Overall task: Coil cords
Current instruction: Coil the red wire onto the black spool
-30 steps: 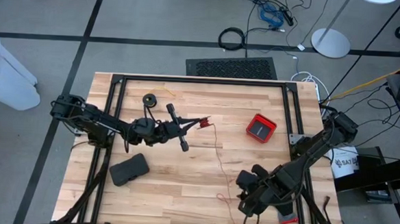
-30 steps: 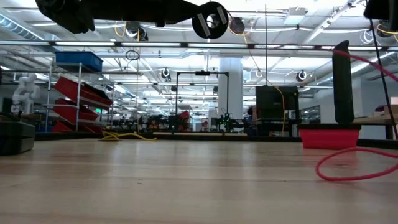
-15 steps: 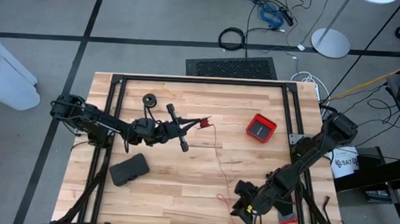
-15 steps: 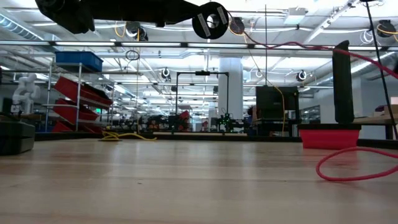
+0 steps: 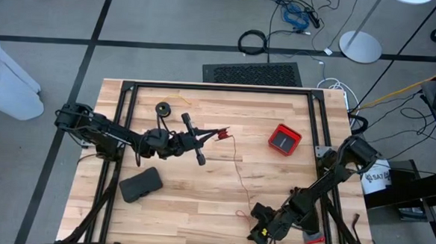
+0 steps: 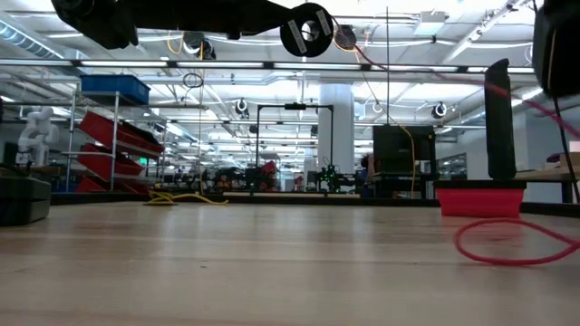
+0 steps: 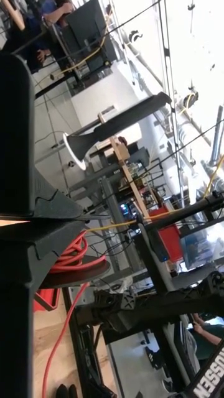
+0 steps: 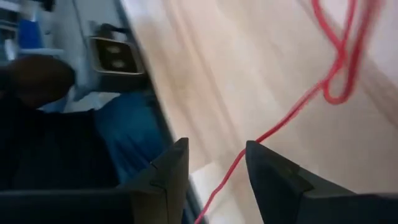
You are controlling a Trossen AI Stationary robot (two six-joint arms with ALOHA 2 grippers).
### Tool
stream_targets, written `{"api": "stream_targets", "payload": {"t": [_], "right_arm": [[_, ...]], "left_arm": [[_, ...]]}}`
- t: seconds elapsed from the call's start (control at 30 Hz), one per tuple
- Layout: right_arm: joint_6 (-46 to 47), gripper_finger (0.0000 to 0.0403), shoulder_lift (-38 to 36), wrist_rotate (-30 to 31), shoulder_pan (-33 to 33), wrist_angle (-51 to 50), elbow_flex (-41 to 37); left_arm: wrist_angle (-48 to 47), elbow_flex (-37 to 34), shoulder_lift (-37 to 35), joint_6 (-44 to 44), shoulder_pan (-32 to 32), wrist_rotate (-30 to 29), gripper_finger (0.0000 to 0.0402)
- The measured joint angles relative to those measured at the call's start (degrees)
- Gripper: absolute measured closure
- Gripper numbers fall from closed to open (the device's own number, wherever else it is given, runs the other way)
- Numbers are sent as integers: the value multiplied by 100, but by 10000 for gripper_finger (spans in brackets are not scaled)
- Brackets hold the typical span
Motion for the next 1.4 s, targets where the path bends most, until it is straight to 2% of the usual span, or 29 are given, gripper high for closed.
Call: {"api": "stream_targets", "payload": {"t": [0.23,0.43,0.67,0.87,1.2,1.3,1.4], "right_arm": [[28,268,181,-6,4,32,0],[-80,286,-117,-141,51,43,0],[-235,289,-390,-96,49,-261,0],[-170,289,-124,-99,42,-266,0],[-253,289,345,-125,-81,284,7],[-376,304,319,-147,-75,248,7],[-472,339,264,-146,-11,204,0]], "left_arm": [[0,0,1,-1,0,0,401],[0,0,2,-2,0,-2,401],[0,0,2,0,2,-2,401],[0,0,2,0,2,-2,401],[0,0,2,0,0,-2,401],[0,0,2,0,0,-2,401],[0,0,2,0,0,-2,401]]}}
